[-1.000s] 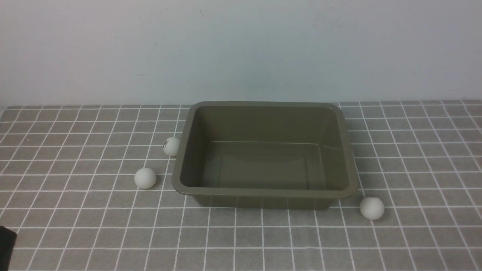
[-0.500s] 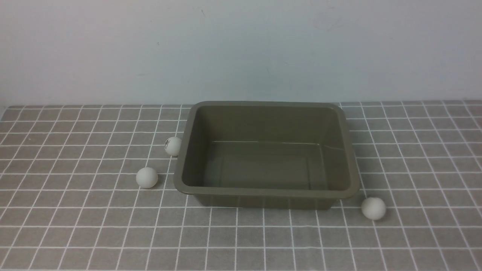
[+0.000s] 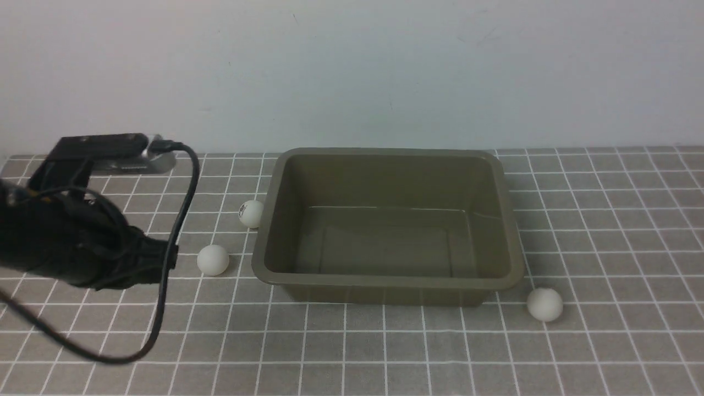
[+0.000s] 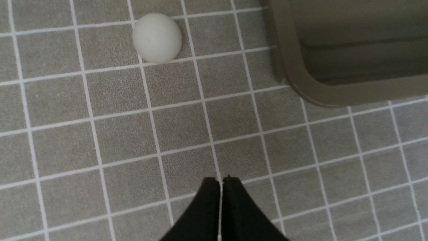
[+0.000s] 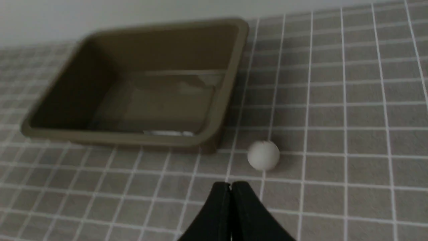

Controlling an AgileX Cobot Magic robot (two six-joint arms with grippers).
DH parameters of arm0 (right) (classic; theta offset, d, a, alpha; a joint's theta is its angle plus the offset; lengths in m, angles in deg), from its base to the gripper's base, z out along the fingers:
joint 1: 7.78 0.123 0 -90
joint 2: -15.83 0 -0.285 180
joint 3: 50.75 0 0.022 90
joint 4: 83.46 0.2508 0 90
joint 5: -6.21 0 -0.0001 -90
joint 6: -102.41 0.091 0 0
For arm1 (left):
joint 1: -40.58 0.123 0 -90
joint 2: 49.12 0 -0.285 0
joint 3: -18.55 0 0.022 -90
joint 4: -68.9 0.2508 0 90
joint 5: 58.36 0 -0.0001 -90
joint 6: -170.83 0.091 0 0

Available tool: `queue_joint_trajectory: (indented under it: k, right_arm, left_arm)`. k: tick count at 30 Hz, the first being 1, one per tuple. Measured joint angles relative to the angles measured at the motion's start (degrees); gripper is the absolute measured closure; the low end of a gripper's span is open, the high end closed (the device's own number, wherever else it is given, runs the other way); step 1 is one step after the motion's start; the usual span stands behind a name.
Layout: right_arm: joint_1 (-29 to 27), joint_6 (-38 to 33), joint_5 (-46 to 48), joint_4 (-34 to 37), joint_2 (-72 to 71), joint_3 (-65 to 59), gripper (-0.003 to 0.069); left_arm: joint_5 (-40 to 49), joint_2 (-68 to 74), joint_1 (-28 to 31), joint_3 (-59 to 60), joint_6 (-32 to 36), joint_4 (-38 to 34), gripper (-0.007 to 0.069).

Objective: Put the table tennis balls into the box on the grey coffee tablecloth.
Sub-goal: 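Reach for and grasp a ping pong ball on the table beside the basket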

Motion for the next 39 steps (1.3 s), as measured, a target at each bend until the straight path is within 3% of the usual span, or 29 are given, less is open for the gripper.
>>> queue_joint_trajectory:
  k: [7, 10, 13, 15, 19, 23, 28, 29, 31, 39]
  right_arm:
    - [0.0, 0.0, 3.5, -6.5, 10.0, 5.4, 0.0672]
    - [0.0, 0.0, 3.5, -6.5, 12.0, 5.5, 0.0669]
    - [0.0, 0.0, 3.3, -6.7, 13.4, 5.5, 0.0666]
    - [0.0, 0.0, 2.2, -6.7, 14.1, 5.5, 0.0666]
    - [0.0, 0.0, 0.6, -6.7, 15.0, 5.5, 0.0661]
    - [0.0, 0.1, 0.3, -6.7, 18.0, 5.5, 0.0657]
    - [0.0, 0.4, -0.1, -6.7, 22.3, 5.5, 0.0638]
    - [0.0, 0.2, -0.4, -6.7, 23.8, 5.5, 0.0628]
    - [0.0, -0.8, -0.8, -6.6, 26.4, 5.5, 0.0596]
    - [6.8, -2.8, -9.0, -6.5, 38.6, 5.5, 0.0352]
  left_arm:
    - [0.9, 13.8, 0.0, -9.7, 0.0, 2.6, 0.0617]
    - [0.8, 19.2, 0.0, -13.2, 0.0, 3.5, 0.0552]
    - [-0.3, 23.7, 0.0, -15.9, 0.1, 3.5, 0.0430]
    - [-2.3, 27.4, 0.0, -17.3, 1.1, 3.5, 0.0269]
    - [-5.4, 30.8, -0.5, -17.6, 2.7, 2.6, 0.0088]
    - [-7.9, 33.1, -1.4, -17.6, 4.2, 0.8, 0.0011]
    - [-9.4, 35.4, -1.6, -17.9, 4.4, -0.9, 0.0083]
    - [-9.3, 35.8, -1.6, -17.9, 4.4, -1.0, 0.0126]
    - [-8.9, 35.9, -1.6, -18.1, 4.5, -0.8, 0.0286]
    - [1.2, 30.3, -1.8, -24.8, -1.6, 7.0, 0.0272]
